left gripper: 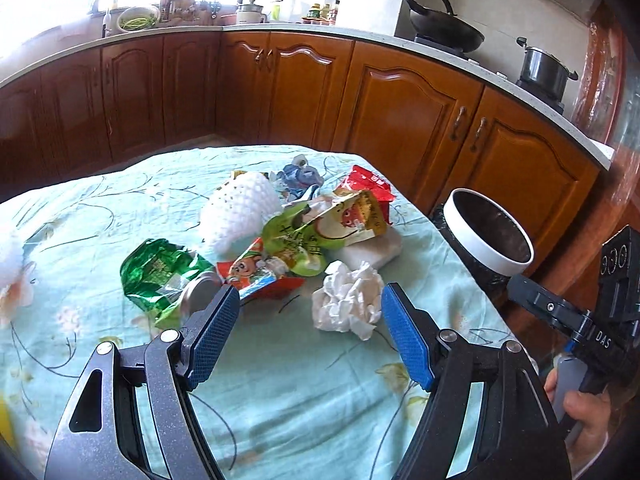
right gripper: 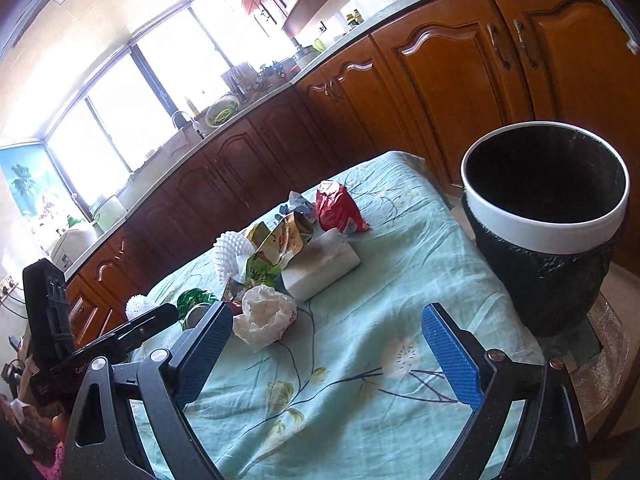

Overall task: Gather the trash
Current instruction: 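Move both open tools back over the table, then grasp the crushed green can with the left tool while the right tool grasps the crumpled white tissue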

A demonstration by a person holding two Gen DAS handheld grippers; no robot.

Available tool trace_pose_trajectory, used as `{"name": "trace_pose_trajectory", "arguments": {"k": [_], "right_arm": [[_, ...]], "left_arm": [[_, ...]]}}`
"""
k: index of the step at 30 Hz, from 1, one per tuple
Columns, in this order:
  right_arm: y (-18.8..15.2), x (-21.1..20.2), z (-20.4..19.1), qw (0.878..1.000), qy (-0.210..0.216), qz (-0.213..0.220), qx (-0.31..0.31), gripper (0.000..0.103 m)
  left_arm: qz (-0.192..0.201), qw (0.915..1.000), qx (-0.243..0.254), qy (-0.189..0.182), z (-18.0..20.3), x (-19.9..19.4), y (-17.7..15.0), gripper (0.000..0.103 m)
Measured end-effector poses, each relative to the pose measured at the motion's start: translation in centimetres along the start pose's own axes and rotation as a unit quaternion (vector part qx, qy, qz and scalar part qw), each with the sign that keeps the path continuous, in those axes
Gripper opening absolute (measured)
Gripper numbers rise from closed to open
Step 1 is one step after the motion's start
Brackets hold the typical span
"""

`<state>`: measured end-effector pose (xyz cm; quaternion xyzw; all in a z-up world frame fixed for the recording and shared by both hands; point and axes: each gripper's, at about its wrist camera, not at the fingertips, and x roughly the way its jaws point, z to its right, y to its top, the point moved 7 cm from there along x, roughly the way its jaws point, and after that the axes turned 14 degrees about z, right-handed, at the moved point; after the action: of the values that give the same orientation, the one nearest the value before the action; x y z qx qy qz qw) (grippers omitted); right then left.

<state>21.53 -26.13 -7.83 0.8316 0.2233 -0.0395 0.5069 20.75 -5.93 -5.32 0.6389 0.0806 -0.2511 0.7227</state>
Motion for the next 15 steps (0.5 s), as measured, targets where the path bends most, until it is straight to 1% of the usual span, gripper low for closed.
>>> {"name": "trace_pose_trajectory", "arguments": {"k": [6,11,12,15], "right_arm": [[-1.1,1.4,-2.0,1.000,0.014,-0.025,-0.011,0.096],[-2.0,3.0,-3.5,0.998,0.031,-0.049,-0.006,0.096],[-2.3,3.5,-3.8,0.998,0.034,-0.056,-0.005,0.095],[-3.2,5.0,-4.1,0.996,0.032,-0.080,-0.003,0.087]], "left_arm": [[0.000,0.9997,-0.004,0.023,-3.1,-0.5,-0.3,0.075],[-0.007,0.9993,-0.002,0.037,-4.6,-0.4,-0.6,0.075],[-0.010,0.9992,0.000,0.040,-4.8,-0.2,-0.7,0.075],[-0.020,0.9986,0.008,0.049,-5.7,0.4,-1.0,0.075]]}}
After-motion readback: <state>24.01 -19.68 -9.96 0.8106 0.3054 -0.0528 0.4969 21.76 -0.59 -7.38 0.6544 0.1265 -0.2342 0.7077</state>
